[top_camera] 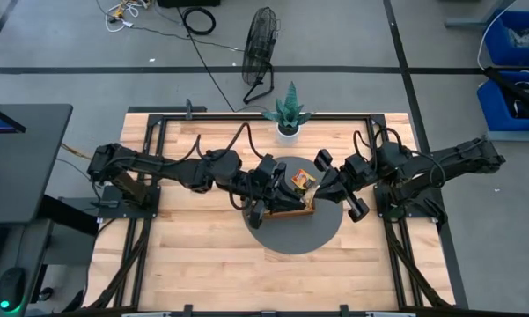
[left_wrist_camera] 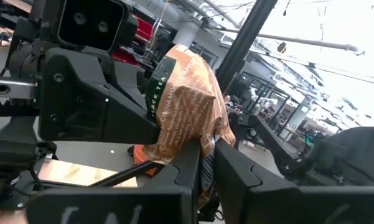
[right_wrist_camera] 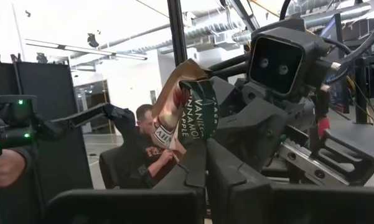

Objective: Pick & Place Tea
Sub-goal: Put the brown tea bag into the left section of the wooden organizer

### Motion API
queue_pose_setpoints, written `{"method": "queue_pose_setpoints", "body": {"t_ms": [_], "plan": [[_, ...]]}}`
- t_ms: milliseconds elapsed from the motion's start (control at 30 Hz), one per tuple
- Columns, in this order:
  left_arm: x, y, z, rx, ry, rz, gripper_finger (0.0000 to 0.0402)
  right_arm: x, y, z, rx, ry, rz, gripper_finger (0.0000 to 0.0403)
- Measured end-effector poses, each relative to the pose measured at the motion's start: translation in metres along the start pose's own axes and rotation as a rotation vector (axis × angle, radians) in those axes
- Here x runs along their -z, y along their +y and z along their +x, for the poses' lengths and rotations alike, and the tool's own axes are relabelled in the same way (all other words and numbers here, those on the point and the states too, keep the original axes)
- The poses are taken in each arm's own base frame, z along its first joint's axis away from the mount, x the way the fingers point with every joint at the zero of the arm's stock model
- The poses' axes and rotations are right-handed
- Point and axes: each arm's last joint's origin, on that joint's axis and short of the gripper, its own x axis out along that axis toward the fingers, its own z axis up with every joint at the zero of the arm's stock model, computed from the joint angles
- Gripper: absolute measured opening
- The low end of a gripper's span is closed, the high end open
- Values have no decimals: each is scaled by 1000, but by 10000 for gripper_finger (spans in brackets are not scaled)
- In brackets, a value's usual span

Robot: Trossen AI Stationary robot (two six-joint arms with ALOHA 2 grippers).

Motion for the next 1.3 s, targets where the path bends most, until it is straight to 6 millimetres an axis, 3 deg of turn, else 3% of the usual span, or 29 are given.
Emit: {"method": "queue_pose_setpoints", "body": {"t_ms": [367,533,667,967,1300], "plan": [[-5,-8,-18,-64,121,-31,156,-13,8,-25,83,61,12,1],[-13,-13,-34,-161,145,-35,192,-9,9,-40,173,179,88,0],[-16,-6,-42,-288,152,-34,203,-4,5,-44,265,382,176,0],[-5,21,-47,-446,291,26,204,12,-11,-24,379,864,230,0],[20,32,-36,-435,445,198,205,29,-35,16,339,1001,200,0]]}}
